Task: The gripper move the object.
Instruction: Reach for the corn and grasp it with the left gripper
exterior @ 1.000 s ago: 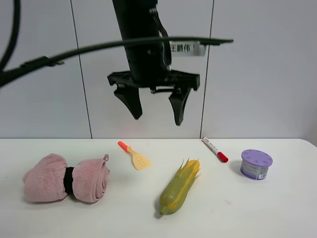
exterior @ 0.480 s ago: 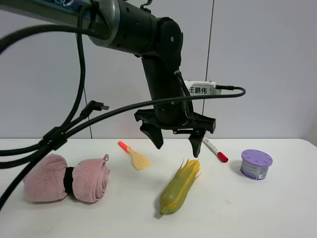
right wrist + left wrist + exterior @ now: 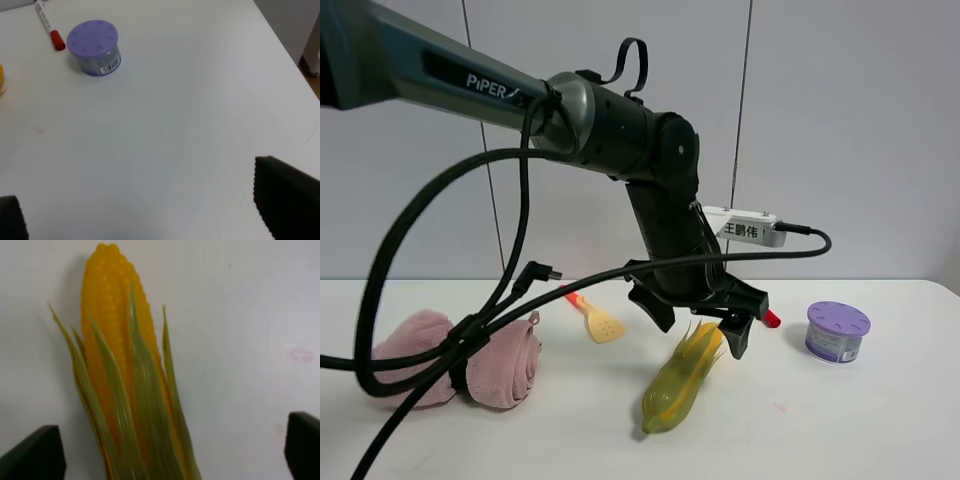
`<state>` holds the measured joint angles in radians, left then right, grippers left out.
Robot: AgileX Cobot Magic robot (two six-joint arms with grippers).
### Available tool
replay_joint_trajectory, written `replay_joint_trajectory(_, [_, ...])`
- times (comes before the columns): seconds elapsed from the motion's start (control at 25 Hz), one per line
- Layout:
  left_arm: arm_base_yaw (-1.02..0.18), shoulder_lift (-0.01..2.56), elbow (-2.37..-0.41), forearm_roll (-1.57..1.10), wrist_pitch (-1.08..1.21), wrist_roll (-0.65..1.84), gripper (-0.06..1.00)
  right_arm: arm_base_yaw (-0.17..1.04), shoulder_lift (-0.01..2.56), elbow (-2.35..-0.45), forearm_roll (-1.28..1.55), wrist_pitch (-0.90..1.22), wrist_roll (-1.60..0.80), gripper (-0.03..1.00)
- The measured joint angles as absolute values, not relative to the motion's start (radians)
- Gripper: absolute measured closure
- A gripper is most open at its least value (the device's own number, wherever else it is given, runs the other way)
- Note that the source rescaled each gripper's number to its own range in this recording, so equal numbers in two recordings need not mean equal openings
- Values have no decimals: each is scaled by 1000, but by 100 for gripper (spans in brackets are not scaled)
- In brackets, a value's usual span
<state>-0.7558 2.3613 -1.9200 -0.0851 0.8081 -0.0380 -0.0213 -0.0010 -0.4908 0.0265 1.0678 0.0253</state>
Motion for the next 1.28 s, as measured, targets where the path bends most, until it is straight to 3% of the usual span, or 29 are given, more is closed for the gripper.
replay_joint_trajectory(1.28, [-718,2455,-1920,-63,753,-35,-5,-21,-1,-491,26,1068,25,-3])
